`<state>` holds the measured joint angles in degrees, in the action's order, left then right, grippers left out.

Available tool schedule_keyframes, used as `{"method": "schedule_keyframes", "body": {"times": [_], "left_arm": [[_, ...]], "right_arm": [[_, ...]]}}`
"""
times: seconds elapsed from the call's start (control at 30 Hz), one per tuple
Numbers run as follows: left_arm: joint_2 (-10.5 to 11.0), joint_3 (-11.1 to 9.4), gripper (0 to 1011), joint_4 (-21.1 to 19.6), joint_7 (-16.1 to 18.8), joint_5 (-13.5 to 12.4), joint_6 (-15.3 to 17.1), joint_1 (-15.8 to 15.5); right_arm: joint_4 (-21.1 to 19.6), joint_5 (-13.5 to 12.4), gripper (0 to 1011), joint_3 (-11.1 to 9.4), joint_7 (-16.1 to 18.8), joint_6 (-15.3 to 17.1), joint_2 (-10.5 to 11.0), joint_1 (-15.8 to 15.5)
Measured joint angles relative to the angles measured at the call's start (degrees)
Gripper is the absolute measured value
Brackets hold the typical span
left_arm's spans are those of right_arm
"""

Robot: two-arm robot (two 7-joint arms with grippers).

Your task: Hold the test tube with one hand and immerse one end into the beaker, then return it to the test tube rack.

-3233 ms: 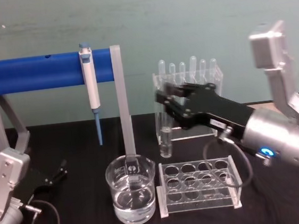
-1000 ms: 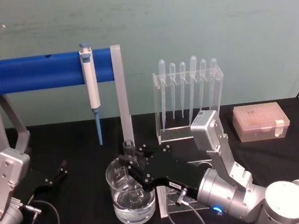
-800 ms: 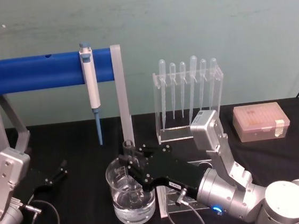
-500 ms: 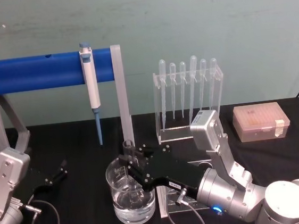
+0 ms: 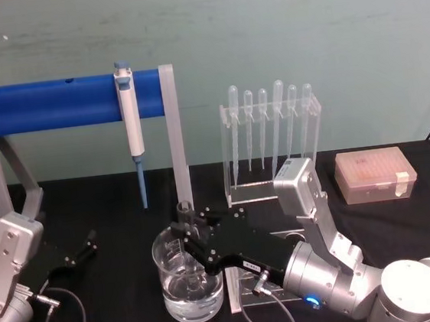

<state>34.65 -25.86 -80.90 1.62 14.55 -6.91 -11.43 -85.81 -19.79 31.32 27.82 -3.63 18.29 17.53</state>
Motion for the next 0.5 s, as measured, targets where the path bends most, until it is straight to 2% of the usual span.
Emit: {"method": "schedule_keyframes", "body": {"times": [0.5], "left_arm": [[0.0, 0.0, 1000, 0.0, 0.0, 0.0, 0.0, 0.0]], "right_arm": [[0.0, 0.0, 224, 0.0, 0.0, 0.0, 0.0, 0.0]]}}
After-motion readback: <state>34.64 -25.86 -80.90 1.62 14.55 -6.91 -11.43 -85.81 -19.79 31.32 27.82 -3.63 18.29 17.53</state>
